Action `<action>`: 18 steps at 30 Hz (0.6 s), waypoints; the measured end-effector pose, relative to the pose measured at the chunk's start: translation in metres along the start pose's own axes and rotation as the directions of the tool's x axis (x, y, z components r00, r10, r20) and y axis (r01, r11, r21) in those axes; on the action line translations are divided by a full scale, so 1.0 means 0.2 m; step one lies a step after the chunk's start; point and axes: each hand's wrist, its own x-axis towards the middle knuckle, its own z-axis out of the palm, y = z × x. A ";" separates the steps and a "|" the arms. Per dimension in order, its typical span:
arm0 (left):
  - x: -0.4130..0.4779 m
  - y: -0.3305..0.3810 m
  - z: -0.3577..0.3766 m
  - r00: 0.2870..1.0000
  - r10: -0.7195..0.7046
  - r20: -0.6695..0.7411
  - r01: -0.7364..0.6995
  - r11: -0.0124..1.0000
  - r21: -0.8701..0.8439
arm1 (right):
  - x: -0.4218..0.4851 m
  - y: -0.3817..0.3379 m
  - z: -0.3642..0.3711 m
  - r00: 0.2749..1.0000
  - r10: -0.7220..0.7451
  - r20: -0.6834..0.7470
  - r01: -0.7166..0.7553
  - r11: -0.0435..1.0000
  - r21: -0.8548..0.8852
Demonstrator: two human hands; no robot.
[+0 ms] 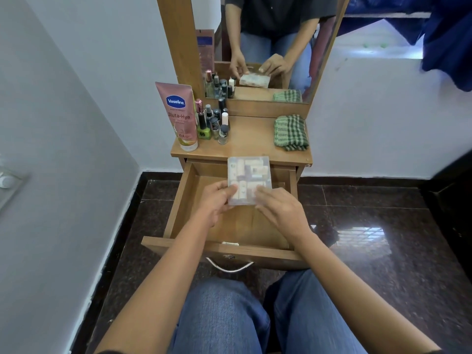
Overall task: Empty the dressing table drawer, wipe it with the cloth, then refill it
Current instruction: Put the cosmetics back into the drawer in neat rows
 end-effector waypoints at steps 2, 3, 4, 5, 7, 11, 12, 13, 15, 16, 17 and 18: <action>0.00 -0.05 -0.02 0.998 -0.059 -0.021 0.059 0.998 0.006 | -0.03 0.01 -0.05 0.947 0.320 -0.011 -0.314 0.935 0.165; 0.00 -0.07 -0.03 0.996 -0.081 -0.037 0.082 0.996 0.027 | -0.03 0.03 -0.06 0.875 0.484 -0.018 -0.470 0.858 0.206; 0.00 -0.10 -0.03 0.993 -0.099 -0.057 0.103 0.993 0.064 | -0.02 0.05 -0.08 0.782 0.623 0.000 -0.608 0.763 0.220; 0.01 -0.12 -0.02 0.990 -0.116 -0.077 0.123 0.988 0.097 | -0.01 0.09 -0.08 0.682 0.729 0.059 -0.723 0.659 0.205; 0.04 -0.17 0.02 0.983 -0.151 -0.104 0.163 0.979 0.124 | 0.02 0.14 -0.08 0.517 0.830 0.208 -0.856 0.499 0.135; 0.13 -0.21 0.15 0.983 -0.137 -0.124 0.159 0.969 0.191 | 0.02 0.17 -0.05 0.409 0.862 0.298 -0.912 0.373 0.172; 0.15 -0.21 0.18 0.987 -0.103 -0.124 0.131 0.962 0.238 | 0.01 0.18 -0.05 0.395 0.869 0.298 -0.916 0.349 0.196; 0.17 -0.22 0.21 0.992 -0.050 -0.117 0.085 0.947 0.311 | 0.01 0.20 -0.05 0.377 0.876 0.302 -0.921 0.320 0.222; 0.19 -0.22 0.26 0.996 0.064 -0.060 -0.024 0.857 0.514 | 0.00 0.24 -0.05 0.309 0.889 0.337 -0.936 0.222 0.272; 0.20 -0.22 0.27 0.995 0.098 -0.012 -0.071 0.794 0.604 | 0.00 0.25 -0.05 0.281 0.890 0.360 -0.939 0.176 0.297; 0.21 -0.23 0.29 0.993 0.114 0.037 -0.109 0.735 0.670 | 0.00 0.25 -0.05 0.261 0.889 0.375 -0.938 0.143 0.316; 0.21 -0.24 0.31 0.990 0.117 0.078 -0.137 0.679 0.722 | -0.01 0.26 -0.05 0.250 0.890 0.381 -0.937 0.122 0.328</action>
